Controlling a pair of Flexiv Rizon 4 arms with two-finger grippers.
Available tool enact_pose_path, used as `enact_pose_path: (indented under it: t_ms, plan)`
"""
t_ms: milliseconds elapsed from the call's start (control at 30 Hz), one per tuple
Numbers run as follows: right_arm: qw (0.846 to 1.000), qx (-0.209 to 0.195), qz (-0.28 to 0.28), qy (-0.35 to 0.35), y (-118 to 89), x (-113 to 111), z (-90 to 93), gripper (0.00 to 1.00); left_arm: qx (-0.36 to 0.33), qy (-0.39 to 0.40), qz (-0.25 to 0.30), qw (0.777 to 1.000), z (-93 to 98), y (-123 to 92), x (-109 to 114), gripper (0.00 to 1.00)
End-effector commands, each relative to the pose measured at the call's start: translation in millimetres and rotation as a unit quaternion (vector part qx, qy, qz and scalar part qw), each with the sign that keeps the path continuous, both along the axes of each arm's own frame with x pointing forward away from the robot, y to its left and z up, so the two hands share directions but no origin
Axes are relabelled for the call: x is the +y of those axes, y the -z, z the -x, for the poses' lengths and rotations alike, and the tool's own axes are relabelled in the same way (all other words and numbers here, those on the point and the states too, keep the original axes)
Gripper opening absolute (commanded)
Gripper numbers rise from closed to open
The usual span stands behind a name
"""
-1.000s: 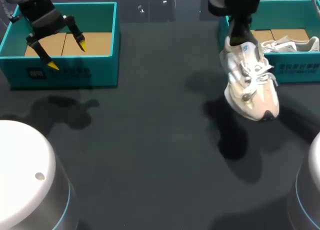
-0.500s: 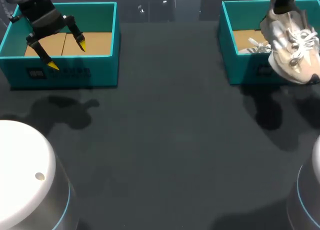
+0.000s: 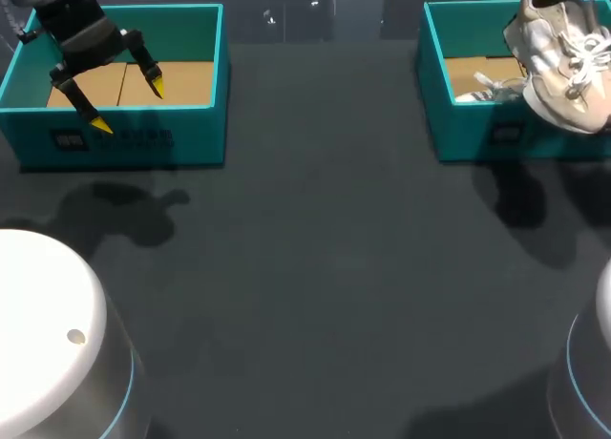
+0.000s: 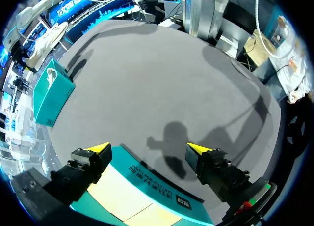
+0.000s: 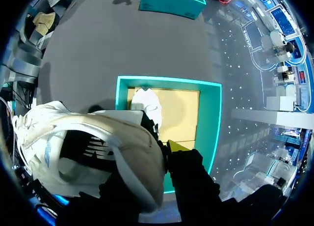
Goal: Take the shoe out of the shoebox, open the shoe tongue, remove and reinsert the insole, then place the shoe into the shoebox
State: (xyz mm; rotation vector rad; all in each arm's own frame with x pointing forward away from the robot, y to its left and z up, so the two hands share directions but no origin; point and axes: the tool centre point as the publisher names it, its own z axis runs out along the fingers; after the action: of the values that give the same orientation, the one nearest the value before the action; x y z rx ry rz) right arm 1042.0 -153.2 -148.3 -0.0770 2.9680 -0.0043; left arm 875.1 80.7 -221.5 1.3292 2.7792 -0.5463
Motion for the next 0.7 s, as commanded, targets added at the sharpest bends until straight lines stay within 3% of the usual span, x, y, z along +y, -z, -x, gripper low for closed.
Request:
enact_pose_path:
  t_ms: [33,167,367,500,700]
  plan:
    - [1.0,0.012,0.013,0.003,-7.3,-22.7,-25.6,0.0,-0.001,0.0,-0.001,1.0,0.1,0.4,0.3,1.0]
    - [0.999,0.01,0.033,-0.01,-19.4,-46.7,-50.0,0.0,-0.001,0.0,-0.001,1.0,0.1,0.4,0.3,1.0]
    - [1.0,0.002,0.015,-0.011,-23.7,-95.7,-79.8,0.0,-0.001,0.0,-0.001,1.0,0.1,0.4,0.3,1.0]
    - [1.0,0.007,-0.003,0.002,-15.3,-122.3,-99.2,0.0,-0.001,0.0,-0.001,1.0,0.1,0.4,0.3,1.0]
    - [1.0,0.005,-0.019,0.012,-5.0,-141.1,-116.9,0.0,-0.001,0.0,-0.001,1.0,0.1,0.4,0.3,1.0]
